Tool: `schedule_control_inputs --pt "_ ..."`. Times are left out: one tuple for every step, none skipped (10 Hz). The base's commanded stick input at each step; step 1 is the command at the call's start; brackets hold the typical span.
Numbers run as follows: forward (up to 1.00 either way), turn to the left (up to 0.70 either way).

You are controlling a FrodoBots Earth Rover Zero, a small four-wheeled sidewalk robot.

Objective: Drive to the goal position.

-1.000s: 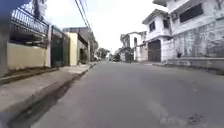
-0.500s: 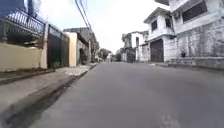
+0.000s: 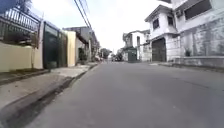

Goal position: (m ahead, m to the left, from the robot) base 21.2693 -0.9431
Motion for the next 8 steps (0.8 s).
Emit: schedule_control_inputs --pt "1.00 0.00" --pt "1.00 0.00" --pt "1.00 0.00" --pt "1.00 0.00" --pt "1.00 0.00" --pt "1.00 0.00" --pt "1.00 0.00" --pt "1.00 0.00"
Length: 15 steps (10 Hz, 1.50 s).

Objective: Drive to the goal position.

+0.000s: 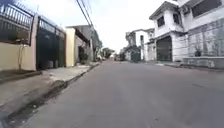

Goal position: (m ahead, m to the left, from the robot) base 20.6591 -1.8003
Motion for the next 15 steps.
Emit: schedule_control_inputs --pt "1.00 0.00" --pt "1.00 0.00" --pt "1.00 0.00" --pt "1.00 0.00" --pt "1.00 0.00" --pt "1.00 0.00" --pt "1.00 0.00" --pt "1.00 0.00" --pt "1.00 0.00" --pt "1.00 0.00" --pt "1.00 0.00" --pt "1.00 0.00" --pt "1.00 0.00" --pt "1.00 0.00" --pt "1.00 0.00"
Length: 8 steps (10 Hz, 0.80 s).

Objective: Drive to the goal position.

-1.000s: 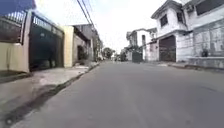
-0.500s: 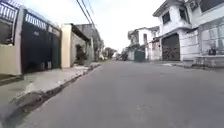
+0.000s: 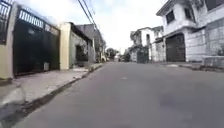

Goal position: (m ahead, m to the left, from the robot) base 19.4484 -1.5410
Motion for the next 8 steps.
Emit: schedule_control_inputs --pt "1.00 0.00" --pt "1.00 0.00" --pt "1.00 0.00" --pt "1.00 0.00" --pt "1.00 0.00" --pt "1.00 0.00" --pt "1.00 0.00" --pt "1.00 0.00"
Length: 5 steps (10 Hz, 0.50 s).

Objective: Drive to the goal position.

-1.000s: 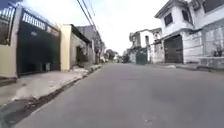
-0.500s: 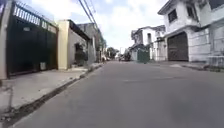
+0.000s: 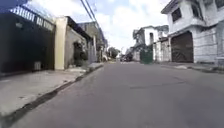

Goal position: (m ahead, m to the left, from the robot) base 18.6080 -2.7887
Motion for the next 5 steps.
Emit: schedule_control_inputs --pt "1.00 0.00" --pt "1.00 0.00" --pt "1.00 0.00" --pt "1.00 0.00" --pt "1.00 0.00"
